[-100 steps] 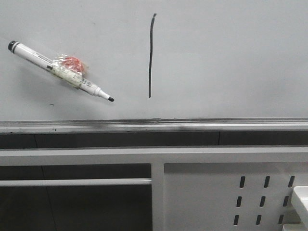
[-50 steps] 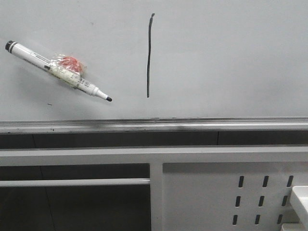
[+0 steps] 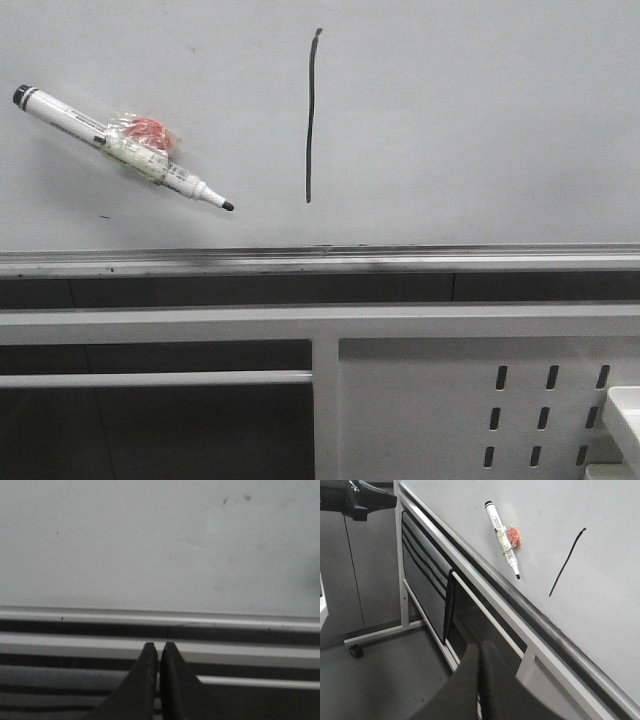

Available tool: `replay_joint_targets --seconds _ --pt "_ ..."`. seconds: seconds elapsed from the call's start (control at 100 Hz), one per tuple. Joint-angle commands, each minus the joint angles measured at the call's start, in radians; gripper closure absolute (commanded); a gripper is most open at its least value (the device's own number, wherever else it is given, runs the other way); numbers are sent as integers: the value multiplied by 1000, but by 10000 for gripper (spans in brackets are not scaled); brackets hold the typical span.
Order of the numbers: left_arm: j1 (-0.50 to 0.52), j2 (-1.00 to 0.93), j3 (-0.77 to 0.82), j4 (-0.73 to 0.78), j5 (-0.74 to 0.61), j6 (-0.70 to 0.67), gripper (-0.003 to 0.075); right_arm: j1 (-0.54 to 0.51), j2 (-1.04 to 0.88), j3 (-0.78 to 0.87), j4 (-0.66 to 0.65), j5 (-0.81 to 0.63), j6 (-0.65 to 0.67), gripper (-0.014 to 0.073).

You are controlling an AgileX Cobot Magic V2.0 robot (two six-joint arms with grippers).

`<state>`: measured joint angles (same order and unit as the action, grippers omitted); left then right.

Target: Write number 1 on whiteboard

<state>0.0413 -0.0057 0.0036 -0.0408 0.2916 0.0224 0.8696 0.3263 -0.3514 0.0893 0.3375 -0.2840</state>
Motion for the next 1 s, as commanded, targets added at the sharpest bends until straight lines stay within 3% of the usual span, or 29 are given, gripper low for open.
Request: replay_joint_targets --seconds 0.0,0.8,0.9,0.99 --pt "3 -22 35 3 -10 -12 740 -6 9 -29 -6 -78 2 663" --pt "3 -22 35 3 -10 -12 740 -6 9 -26 -6 -76 2 663" --pt "3 -22 35 3 -10 -12 740 -6 -1 9 -6 -121 2 663" --pt "3 -22 35 3 -10 -12 740 -27 -36 91 -6 -257 2 663"
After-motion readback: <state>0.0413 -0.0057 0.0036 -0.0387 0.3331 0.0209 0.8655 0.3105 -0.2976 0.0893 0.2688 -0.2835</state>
